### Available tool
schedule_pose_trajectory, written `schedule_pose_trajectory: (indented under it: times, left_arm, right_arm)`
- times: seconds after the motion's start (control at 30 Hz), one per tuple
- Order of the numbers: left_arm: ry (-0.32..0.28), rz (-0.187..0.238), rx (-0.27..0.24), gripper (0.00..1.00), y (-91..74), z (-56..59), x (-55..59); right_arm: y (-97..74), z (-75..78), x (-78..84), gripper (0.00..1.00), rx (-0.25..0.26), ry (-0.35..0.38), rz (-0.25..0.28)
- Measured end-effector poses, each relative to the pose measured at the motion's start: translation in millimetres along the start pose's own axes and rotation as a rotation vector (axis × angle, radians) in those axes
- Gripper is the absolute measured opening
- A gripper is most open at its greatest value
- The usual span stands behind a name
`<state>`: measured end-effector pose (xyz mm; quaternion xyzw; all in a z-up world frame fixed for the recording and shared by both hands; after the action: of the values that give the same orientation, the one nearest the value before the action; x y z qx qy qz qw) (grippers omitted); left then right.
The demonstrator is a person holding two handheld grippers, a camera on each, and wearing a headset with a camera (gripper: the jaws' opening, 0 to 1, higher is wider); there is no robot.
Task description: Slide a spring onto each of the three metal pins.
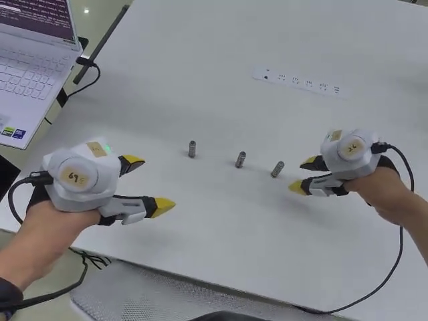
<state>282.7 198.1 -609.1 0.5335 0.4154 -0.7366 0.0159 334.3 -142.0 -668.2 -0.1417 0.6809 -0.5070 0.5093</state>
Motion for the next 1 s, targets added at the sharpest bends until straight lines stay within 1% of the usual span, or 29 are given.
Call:
schedule_pose_trajectory:
  times: [0.13, 0.17, 0.27, 0.33, 0.37, 0.43, 0.5, 0.63, 0.73, 0.87, 1.0]
  left_arm:
    - [0.003, 0.003, 0.003, 0.56, 1.5, 0.7, -1.5]
    - [0.003, 0.006, 0.005, 0.56, 1.8, 1.1, -2.2]
    - [0.006, 0.009, 0.007, 0.56, 2.4, 1.4, -3.3]
    - [0.004, 0.010, 0.007, 0.56, 3.3, 1.1, -3.1]
    - [0.002, 0.011, 0.008, 0.56, 3.8, 1.2, -2.9]
    - [0.002, 0.013, 0.010, 0.56, 4.5, 1.7, -2.6]
    - [0.001, 0.015, 0.012, 0.56, 5.3, 2.5, -2.1]
    - [0.007, 0.017, 0.020, 0.56, 6.7, 5.1, -1.9]
    - [0.015, 0.014, 0.027, 0.56, 7.0, 7.0, -2.1]
    - [0.017, 0.018, 0.031, 0.56, 6.9, 7.1, -3.0]
    - [0.023, 0.021, 0.036, 0.56, 6.7, 7.2, -3.9]
  right_arm:
    - [-5.6, -8.2, 2.8, 0.37, 0.013, 0.030, 0.027]
    - [-7.0, -7.7, 3.2, 0.37, 0.018, 0.041, 0.040]
    - [-10.4, -13.3, 3.8, 0.38, 0.023, 0.070, 0.068]
    - [-13.1, -18.3, 3.7, 0.39, 0.031, 0.087, 0.086]
    - [-15.1, -23.3, 4.0, 0.40, 0.031, 0.103, 0.099]
    - [-16.6, -28.2, 5.5, 0.43, 0.048, 0.118, 0.111]
    - [-18.2, -32.6, 6.7, 0.43, 0.050, 0.134, 0.131]
    - [-22.7, -40.6, 11.1, 0.45, 0.063, 0.169, 0.150]
    - [-30.7, -48.4, 13.4, 0.46, 0.085, 0.189, 0.167]
    - [-40.4, -54.4, 17.3, 0.47, 0.110, 0.215, 0.191]
    - [-51.6, -61.8, 22.6, 0.50, 0.140, 0.254, 0.209]
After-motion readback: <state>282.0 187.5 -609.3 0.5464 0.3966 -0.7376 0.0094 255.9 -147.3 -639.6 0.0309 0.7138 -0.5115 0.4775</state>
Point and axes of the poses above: the centre of the closed fingertips' face, and the gripper's own axes: y roughly forward along the fingers, z roughly to its right, x roughly out of its underside, the point moved 7 cm from there along -y, roughly backward along the fingers, and after that the axes turned 2 degrees about -y, right-handed, at the moved point
